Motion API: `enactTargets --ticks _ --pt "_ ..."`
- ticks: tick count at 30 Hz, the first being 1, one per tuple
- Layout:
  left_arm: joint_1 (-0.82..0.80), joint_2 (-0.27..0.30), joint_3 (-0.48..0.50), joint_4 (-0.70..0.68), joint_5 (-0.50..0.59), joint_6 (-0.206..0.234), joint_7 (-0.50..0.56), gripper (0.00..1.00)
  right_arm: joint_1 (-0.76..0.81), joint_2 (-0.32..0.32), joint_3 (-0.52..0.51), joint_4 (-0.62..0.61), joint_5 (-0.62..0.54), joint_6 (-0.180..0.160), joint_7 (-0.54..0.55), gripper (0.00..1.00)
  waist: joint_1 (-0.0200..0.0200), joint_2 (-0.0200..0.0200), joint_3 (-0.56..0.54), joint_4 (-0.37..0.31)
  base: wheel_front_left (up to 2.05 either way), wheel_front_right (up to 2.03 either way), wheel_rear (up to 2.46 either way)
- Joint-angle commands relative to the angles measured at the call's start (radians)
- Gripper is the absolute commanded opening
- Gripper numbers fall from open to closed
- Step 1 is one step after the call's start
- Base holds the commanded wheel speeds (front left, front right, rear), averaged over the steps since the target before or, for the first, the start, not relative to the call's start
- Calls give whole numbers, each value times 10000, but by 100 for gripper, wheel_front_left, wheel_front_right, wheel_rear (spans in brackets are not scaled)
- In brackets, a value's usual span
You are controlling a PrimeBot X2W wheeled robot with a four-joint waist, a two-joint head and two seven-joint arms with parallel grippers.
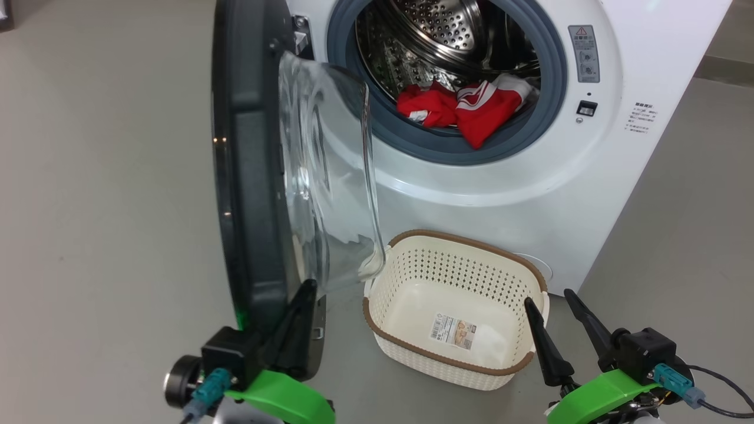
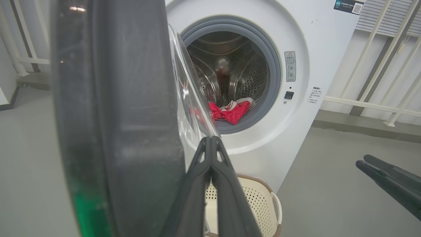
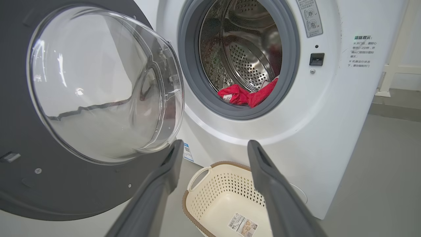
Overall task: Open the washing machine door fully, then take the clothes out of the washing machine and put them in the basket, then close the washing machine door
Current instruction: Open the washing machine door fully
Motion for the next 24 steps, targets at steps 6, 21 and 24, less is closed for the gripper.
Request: enactTargets --ticks 6,21,24 --pt "-88 542 1176 -130 -254 425 -243 0 -211 -5 233 -194 -26 50 -65 100 0 -1 -29 106 0 0 0" --pt "85 1564 3021 -104 -1038 927 -309 0 -382 -5 302 -165 -392 50 -65 100 0 -1 327 244 0 0 0" --pt "-21 1707 3361 173 -1337 865 -318 0 -492 -5 305 -133 -556 50 -65 100 0 -1 441 216 0 0 0"
